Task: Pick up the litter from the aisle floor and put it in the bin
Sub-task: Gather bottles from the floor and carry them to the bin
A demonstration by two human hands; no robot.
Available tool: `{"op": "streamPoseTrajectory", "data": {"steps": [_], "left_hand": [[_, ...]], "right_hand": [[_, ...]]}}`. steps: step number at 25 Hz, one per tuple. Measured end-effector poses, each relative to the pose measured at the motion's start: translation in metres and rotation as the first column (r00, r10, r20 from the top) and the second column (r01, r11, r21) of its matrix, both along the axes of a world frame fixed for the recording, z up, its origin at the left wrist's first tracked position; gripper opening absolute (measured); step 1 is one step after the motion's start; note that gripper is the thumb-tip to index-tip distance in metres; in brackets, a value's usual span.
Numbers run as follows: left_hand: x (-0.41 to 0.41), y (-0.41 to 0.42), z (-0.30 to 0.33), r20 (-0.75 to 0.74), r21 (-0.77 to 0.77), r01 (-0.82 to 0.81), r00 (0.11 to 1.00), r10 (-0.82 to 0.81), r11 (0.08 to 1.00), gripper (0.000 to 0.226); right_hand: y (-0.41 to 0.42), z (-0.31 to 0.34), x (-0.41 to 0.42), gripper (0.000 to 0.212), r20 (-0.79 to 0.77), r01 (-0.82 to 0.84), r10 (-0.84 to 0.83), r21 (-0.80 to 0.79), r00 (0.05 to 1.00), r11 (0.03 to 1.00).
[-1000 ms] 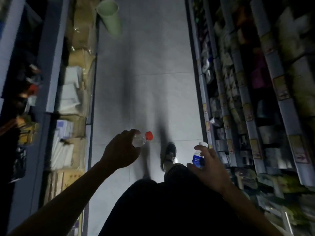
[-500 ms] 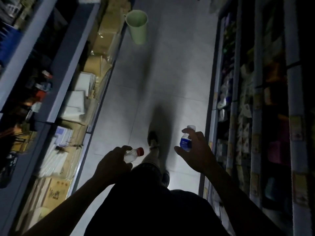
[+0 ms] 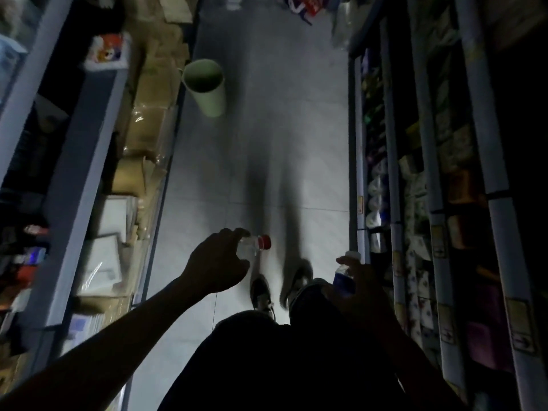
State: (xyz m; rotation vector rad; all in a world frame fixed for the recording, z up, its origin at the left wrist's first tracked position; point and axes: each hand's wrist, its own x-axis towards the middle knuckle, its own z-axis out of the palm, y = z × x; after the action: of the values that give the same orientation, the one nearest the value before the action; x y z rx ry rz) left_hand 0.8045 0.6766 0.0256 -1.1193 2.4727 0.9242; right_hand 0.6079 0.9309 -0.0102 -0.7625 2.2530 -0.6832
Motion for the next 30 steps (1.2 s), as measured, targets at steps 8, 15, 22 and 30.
{"op": "streamPoseTrajectory", "data": {"steps": [8, 15, 22, 30], "left_hand": [[-0.153, -0.11, -0.008, -0.017, -0.019, 0.042, 0.999, -0.042, 0.999, 0.062], [-0.212, -0.189, -0.013, 0.049, 0.056, -0.122, 0.992, 0.119, 0.991, 0.06], [-0.257, -0.333, -0.018, 0.071, 0.063, -0.22, 0.974, 0.216, 0.973, 0.063], [-0.376, -0.499, 0.001, -0.001, 0.033, -0.102, 0.995, 0.103, 0.994, 0.065]], "right_hand": [[-0.109, -0.003, -0.147, 0.064, -0.036, 0.074, -0.075, -0.012, 0.997, 0.997], [-0.273, 0.017, -0.275, 0.065, -0.016, -0.176, 0.175, -0.077, 0.984, 0.981], [-0.453, 0.01, -0.344, 0.066, -0.043, -0.288, 0.286, -0.068, 0.957, 0.955], [-0.537, -0.002, -0.409, 0.066, -0.029, -0.166, 0.165, -0.05, 0.986, 0.985]]}}
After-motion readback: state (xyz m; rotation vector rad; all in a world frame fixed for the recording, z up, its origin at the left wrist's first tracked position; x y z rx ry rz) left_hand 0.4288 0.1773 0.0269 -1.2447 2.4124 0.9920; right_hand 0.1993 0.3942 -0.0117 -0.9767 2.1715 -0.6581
